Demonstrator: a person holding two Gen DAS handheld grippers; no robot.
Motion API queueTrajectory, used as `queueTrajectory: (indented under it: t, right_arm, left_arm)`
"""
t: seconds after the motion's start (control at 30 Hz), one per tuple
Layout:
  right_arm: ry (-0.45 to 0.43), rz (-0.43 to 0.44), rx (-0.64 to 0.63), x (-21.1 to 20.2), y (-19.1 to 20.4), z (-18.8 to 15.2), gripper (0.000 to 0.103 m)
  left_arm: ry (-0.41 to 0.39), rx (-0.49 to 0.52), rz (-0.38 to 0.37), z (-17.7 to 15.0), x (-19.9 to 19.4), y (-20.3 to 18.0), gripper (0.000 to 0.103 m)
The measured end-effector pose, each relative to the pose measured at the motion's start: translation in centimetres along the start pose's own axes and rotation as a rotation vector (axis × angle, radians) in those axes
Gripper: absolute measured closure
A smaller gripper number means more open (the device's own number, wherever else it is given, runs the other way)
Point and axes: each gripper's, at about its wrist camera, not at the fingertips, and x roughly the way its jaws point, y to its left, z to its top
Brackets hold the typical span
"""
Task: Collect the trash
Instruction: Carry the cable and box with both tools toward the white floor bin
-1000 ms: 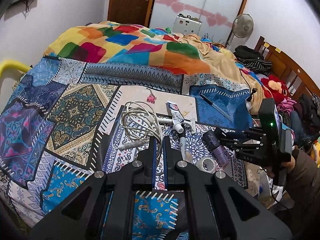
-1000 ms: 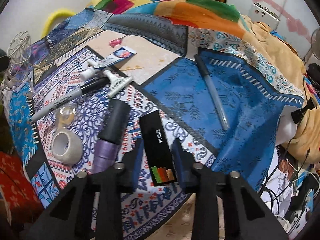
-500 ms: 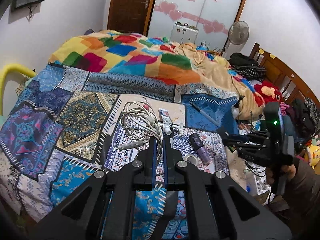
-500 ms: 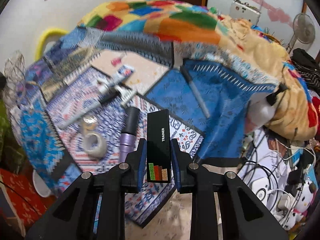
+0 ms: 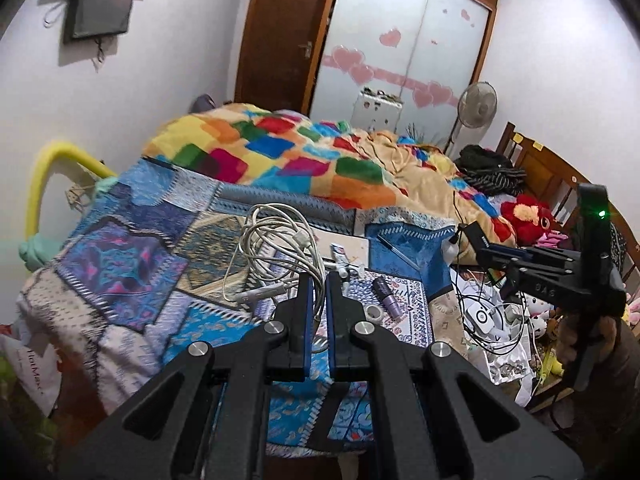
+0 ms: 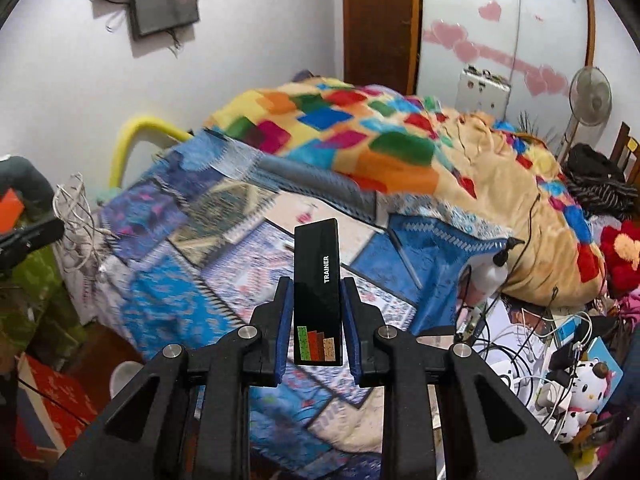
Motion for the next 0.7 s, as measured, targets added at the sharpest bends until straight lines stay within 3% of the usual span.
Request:
queueTrajectory:
  t: [0.3, 0.7]
  right_arm:
    - [-0.058, 0.086, -0.058, -4.0, 6.6, -0.9, 0.081]
    - [-0.042, 0.227, -0.155, -4.7, 16.9, -3.2, 0.082]
  left_arm:
    - [-0.045, -0.03, 0.068, -2.7, -7.6, 2.8, 0.099]
    - [-0.039, -0.079, 0.203, -8.8, -15.0, 8.0, 0.099]
